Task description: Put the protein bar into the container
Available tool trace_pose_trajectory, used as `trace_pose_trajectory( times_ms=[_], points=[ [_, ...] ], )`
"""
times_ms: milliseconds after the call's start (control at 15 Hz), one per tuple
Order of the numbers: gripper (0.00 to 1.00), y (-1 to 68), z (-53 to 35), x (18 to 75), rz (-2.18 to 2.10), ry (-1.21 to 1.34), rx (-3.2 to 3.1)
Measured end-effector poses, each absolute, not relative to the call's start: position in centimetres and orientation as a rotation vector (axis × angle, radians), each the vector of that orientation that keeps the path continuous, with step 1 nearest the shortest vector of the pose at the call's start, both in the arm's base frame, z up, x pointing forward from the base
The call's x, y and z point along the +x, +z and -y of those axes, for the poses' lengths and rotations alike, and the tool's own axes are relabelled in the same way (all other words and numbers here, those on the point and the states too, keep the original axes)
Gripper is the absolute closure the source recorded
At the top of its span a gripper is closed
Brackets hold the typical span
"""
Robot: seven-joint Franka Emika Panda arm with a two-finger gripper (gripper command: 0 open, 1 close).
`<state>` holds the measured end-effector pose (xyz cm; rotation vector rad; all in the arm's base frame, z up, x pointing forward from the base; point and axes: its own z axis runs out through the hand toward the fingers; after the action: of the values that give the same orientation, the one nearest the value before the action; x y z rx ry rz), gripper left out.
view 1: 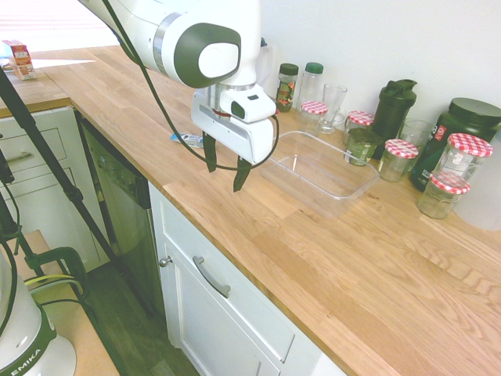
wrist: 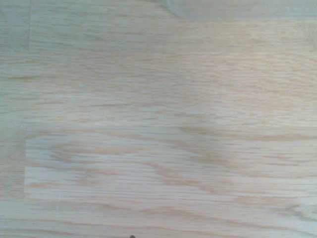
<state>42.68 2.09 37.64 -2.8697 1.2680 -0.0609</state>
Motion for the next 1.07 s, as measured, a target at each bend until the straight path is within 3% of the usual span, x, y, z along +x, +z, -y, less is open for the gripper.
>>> trace_pose_trajectory(
  times_ms=[600,1067],
  points=[
    [0.00,37.9,-6.6,42.8,-1.430,-0.108,-2.794],
    [0.00,40.1,-13.9,47.8,-1.669,-0.107,-2.560]
  ],
)
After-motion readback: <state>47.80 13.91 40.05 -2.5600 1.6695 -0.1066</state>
